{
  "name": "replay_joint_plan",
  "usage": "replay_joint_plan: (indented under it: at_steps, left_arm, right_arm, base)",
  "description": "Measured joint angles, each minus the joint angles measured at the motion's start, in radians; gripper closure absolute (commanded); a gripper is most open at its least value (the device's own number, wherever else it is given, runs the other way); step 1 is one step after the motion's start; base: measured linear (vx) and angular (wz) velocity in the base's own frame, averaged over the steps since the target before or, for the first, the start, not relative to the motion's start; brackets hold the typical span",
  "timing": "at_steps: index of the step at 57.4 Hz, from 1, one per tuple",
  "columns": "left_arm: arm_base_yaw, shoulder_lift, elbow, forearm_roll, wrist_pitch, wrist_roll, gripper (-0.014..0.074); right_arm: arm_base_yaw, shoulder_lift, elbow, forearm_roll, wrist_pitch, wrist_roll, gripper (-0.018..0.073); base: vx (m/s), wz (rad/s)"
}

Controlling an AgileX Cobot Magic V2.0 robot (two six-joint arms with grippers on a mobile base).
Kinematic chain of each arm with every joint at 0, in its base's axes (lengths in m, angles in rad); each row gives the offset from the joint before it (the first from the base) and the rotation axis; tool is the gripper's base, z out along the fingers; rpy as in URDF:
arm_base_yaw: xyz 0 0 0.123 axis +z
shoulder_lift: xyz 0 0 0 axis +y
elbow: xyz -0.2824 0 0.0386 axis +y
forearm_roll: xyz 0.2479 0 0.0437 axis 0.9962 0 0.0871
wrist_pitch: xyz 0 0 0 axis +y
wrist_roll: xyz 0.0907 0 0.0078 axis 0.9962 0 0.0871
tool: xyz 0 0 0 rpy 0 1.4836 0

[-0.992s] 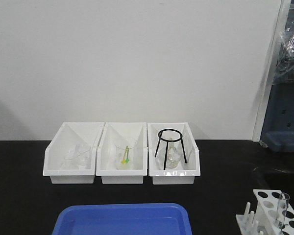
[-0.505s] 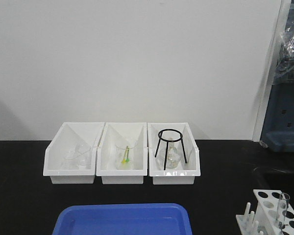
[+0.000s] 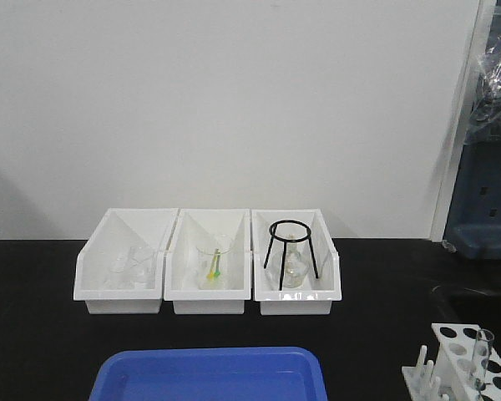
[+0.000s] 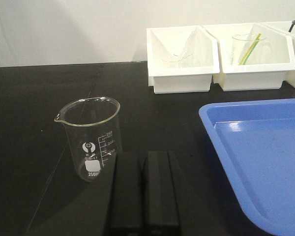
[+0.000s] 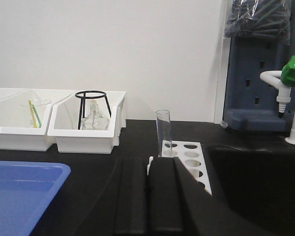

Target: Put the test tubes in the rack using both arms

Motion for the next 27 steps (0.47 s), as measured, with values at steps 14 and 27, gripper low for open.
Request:
replay_joint_plan:
  at_steps: [14,27]
  left_arm:
    - [0.0,0.0,0.0,0.0,0.0,0.0,0.0601]
    - [0.0,0.0,0.0,0.0,0.0,0.0,0.0601]
  right_arm:
    - [0.0,0.0,0.0,-0.001,0.001,0.0,0.0571]
    - [0.0,0.0,0.0,-0.001,0.001,0.0,0.0571]
  base:
    - [0.0,0.0]
    - [0.0,0.0]
